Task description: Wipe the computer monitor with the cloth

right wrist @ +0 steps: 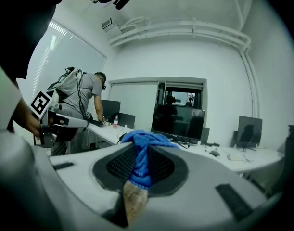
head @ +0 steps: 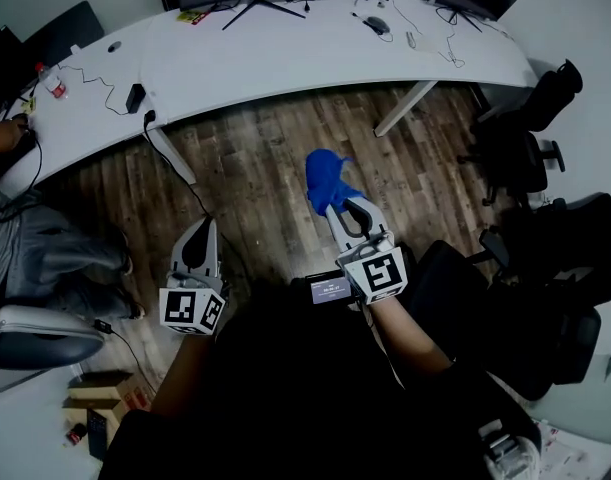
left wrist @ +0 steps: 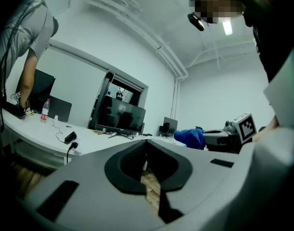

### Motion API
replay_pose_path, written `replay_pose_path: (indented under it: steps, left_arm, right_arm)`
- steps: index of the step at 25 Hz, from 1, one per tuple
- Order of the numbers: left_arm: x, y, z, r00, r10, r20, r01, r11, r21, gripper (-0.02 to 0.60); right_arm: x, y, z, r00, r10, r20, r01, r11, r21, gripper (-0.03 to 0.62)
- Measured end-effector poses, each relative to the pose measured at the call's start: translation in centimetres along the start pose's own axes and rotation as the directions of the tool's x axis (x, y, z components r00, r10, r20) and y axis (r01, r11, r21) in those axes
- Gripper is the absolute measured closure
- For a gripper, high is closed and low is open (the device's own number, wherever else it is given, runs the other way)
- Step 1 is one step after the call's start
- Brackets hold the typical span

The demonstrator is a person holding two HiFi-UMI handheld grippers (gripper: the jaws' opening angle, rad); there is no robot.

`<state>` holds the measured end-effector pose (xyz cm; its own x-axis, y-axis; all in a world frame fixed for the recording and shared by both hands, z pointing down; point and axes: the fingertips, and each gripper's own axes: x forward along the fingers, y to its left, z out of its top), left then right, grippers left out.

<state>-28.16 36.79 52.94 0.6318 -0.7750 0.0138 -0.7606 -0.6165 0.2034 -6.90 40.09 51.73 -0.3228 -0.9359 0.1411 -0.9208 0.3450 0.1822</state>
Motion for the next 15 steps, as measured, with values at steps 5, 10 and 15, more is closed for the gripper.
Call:
replay_pose_path:
  steps: [5,10,15]
  left_arm:
    - [0.8,-2.2,0.0,1.0,-0.017,-0.012,0.017,1.0,0.014,0.588]
    - [1.5,-5.2,0.9,0.999,-0.043,-0.001,0.043,0.999,0.034,0.588]
    - [1.5,-7.6,0.2,0.999,-0.034,-0.009,0.035,0.999,0.018,0.588]
  right_arm:
    - [-0.9,-0.6,-0.1,1.0,0.008,0.018,-0.009,1.0,0.029,0.533]
    - [-3.6,-2.2,-0.3,0.999,0.004,0.039,-0.006,0.999,0.045,0.533]
    - [-6.2,-4.0,-2.4,1.0,-0.014,0.016,0.013,0.997,0.082,0.533]
